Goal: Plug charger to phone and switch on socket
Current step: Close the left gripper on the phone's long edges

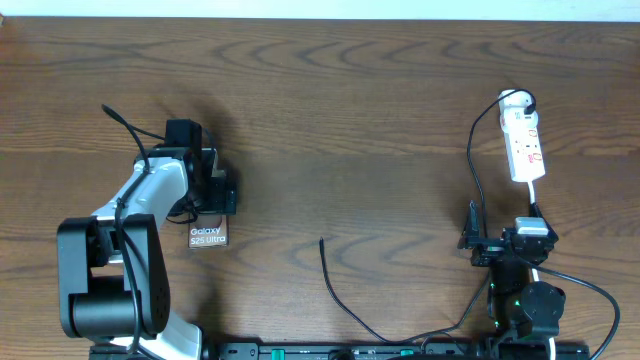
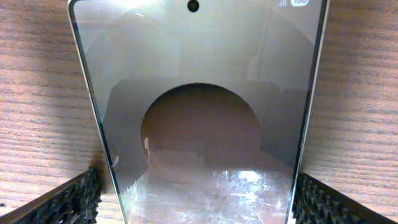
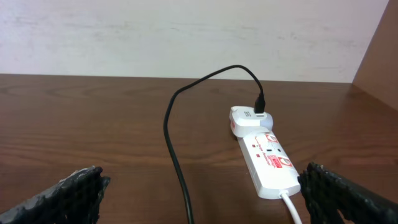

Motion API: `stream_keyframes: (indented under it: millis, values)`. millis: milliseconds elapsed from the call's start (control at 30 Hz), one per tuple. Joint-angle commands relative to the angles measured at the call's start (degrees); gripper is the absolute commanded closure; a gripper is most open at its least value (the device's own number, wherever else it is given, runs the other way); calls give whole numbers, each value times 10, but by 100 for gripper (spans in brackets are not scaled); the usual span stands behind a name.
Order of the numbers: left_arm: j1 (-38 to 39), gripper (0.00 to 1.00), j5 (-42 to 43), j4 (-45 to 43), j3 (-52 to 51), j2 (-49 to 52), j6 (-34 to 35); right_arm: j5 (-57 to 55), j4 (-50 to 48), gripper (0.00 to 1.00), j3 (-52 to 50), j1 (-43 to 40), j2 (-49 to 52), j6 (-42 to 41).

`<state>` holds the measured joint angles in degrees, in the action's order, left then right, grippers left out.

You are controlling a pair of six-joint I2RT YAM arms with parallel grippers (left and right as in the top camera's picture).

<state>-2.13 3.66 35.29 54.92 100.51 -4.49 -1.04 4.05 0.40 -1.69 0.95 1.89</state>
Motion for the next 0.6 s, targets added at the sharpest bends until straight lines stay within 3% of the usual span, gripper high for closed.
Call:
stream_keyframes:
  millis: [0,233,567]
  values:
    - [1,6,17,2,-22,13,-2,-1,2,1,-1,2,-5,-5]
    - [1,12,17,2,-22,13,-2,-1,2,1,-1,2,-5,-5]
    - [1,12,17,2,-22,13,-2,-1,2,1,-1,2,-5,-5]
